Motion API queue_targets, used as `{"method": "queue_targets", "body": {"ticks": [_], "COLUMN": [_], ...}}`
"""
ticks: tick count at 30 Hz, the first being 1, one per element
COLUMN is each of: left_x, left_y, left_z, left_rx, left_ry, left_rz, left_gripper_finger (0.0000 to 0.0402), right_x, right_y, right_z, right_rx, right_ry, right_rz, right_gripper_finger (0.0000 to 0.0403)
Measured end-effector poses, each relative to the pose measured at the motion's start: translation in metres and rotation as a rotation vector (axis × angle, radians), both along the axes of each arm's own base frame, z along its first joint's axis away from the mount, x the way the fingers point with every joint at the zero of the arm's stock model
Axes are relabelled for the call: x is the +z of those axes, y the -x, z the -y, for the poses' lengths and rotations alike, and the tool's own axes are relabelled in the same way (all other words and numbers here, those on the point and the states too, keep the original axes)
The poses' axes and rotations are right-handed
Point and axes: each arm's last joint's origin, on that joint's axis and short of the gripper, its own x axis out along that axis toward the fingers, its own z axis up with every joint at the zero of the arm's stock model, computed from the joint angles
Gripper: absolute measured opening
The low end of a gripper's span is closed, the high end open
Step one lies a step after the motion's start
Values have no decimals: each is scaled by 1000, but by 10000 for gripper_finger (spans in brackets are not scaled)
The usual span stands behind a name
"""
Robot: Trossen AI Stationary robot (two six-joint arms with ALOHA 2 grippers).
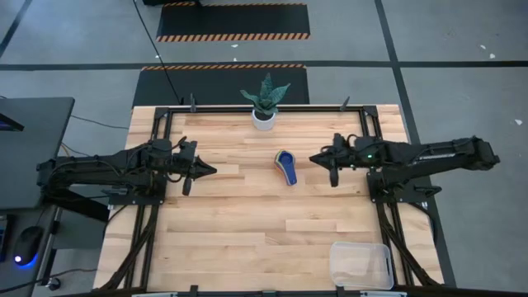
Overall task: Nest measuring cups in basket
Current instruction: Put the nested measuring cups into the transparent bin
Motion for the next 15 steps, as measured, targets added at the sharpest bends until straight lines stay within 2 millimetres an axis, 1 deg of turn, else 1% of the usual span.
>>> {"method": "queue_targets", "body": {"ticks": [3,6,10,15], "left_x": [0,0,0,0], "left_y": [0,0,0,0], "left_z": [0,0,0,0], "left_rx": [0,0,0,0], "left_ry": [0,0,0,0], "left_rz": [0,0,0,0], "left_gripper_finger": [13,13,13,13], "right_x": [-9,-18,-29,-35], "right_y": [-15,-26,-35,-47], "right_z": [1,4,8,10], "right_rx": [9,-3,19,30], "right_ry": [25,23,-50,-161], "right_rz": [-32,-63,-97,-64], "right_gripper_finger": [19,33,62,107]}}
